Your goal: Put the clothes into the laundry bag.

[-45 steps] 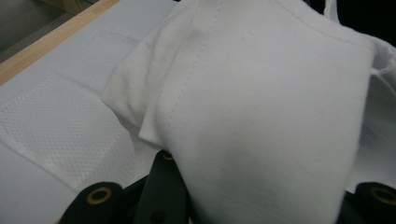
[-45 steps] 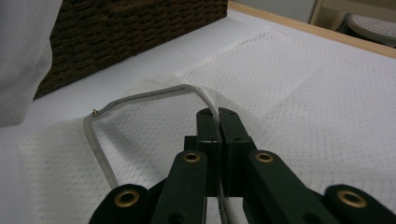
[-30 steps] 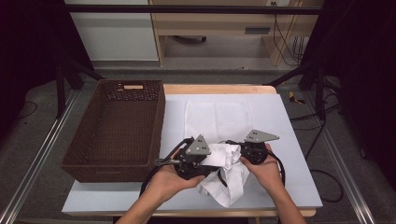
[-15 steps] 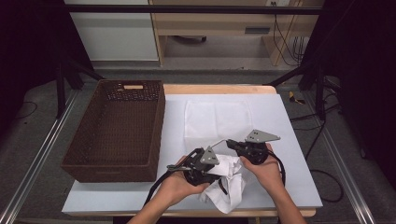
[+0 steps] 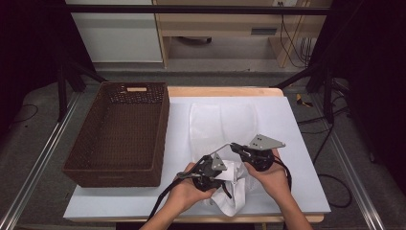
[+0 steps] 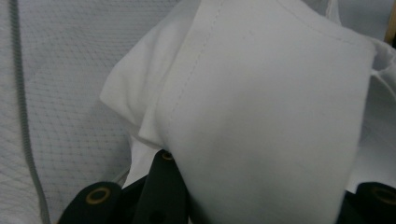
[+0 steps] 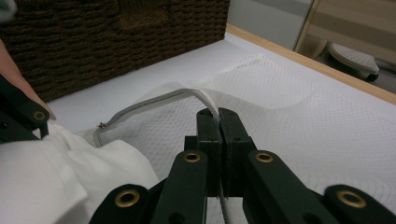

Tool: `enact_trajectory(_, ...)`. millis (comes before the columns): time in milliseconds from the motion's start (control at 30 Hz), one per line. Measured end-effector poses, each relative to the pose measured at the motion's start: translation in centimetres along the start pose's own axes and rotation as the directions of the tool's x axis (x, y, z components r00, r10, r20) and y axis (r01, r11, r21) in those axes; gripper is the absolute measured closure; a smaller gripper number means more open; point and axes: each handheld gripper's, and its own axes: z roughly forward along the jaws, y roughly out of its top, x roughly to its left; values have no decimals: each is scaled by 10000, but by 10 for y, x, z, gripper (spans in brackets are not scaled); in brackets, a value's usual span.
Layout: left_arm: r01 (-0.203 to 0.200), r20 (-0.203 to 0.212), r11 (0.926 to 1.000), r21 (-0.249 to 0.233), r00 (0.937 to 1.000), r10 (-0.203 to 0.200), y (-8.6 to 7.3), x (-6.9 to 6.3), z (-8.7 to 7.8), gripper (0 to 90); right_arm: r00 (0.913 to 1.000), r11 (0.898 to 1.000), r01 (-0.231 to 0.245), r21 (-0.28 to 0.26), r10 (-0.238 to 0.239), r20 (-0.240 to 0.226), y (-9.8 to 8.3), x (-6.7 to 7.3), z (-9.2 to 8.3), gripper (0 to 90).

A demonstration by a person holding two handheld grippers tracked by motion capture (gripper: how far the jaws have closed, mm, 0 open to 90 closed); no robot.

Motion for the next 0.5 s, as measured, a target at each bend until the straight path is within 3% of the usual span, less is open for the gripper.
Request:
enact_trajectory(300,251,-83,9997,-74,9996,-252,-5,0,8,740,10000,9999,97,-84,-97,21,4,4,-5,889)
enact_trajectory(500,54,-449,9996,-287,9990,-67,1,-7,-12,741,9997,9996,243,-171,-243,11,8,8,-7,891)
